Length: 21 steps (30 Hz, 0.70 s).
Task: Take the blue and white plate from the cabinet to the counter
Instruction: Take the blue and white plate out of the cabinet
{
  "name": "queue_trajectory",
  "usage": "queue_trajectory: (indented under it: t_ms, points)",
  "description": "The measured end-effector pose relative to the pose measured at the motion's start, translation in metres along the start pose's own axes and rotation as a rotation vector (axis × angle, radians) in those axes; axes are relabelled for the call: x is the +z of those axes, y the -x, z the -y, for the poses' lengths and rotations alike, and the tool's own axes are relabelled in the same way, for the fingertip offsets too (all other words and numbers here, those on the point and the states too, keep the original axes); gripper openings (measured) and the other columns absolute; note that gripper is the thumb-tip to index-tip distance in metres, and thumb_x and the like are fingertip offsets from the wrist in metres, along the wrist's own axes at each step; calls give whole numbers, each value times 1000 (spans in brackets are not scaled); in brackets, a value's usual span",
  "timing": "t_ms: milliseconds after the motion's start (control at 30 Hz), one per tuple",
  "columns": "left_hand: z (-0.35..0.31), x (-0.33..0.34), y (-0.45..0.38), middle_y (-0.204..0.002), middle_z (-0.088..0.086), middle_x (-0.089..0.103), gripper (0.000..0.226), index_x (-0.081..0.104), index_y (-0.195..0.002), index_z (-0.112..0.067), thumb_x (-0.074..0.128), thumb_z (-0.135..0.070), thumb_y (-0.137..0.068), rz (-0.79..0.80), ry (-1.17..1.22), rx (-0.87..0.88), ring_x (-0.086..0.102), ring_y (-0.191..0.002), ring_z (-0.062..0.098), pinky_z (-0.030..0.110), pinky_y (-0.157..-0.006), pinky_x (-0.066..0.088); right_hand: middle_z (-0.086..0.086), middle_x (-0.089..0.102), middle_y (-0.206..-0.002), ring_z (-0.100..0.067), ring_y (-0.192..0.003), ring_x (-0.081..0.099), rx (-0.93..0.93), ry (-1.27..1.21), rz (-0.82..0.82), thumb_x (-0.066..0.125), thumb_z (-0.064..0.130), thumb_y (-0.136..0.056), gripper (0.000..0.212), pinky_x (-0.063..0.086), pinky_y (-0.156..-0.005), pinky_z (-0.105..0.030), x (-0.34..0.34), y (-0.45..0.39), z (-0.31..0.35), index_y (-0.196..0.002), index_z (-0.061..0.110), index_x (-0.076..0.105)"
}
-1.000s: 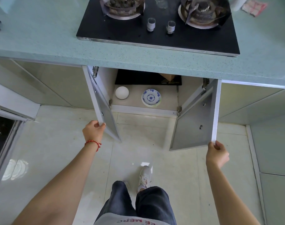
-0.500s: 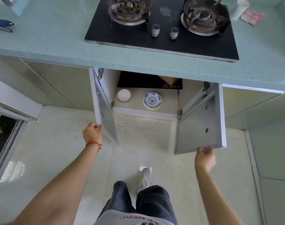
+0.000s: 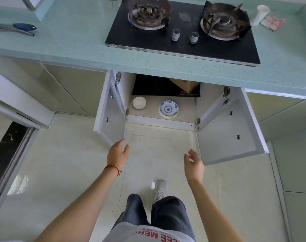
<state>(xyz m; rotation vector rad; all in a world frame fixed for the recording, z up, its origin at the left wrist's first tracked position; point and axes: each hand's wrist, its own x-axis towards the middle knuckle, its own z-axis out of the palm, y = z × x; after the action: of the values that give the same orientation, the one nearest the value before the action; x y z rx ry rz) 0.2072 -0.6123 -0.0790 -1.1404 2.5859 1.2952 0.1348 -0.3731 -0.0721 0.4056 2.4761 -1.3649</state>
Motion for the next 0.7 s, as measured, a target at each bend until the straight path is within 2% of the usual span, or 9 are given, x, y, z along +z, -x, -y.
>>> queue_trajectory:
  t_ms: [167, 367, 567, 700]
  points:
    - [-8, 11, 6, -135, 16, 51, 43, 45, -130, -4, 49, -22, -91, 59, -124, 138, 41, -128, 30, 41, -105, 36, -12, 53, -132, -25, -119, 50, -71, 101, 56, 49, 20, -92, 40, 41, -97, -35, -1, 2, -2, -129, 7, 46]
    - [-33, 35, -9, -131, 20, 53, 41, 48, -126, 0, 52, -17, -89, 59, -249, 300, 46, -124, 33, 44, -104, 38, -10, 45, -141, -26, -129, 40, -176, 297, 149, 45, 27, -93, 46, 37, -104, -38, -7, -27, 3, -135, 11, 39]
    - [-66, 70, -40, -138, 18, 47, 44, 44, -130, -2, 46, -25, -92, 67, -424, 358, 40, -131, 32, 44, -105, 34, -5, 38, -146, -21, -134, 33, -302, 510, 222, 41, 31, -94, 48, 34, -107, -37, -21, -88, 11, -138, 12, 34]
    - [-84, 95, -64, -135, 19, 51, 45, 46, -128, -3, 46, -28, -90, 45, -497, 380, 45, -126, 34, 45, -101, 39, -6, 34, -148, -22, -136, 30, -344, 595, 251, 40, 33, -94, 50, 31, -108, -36, -31, -131, 14, -139, 13, 31]
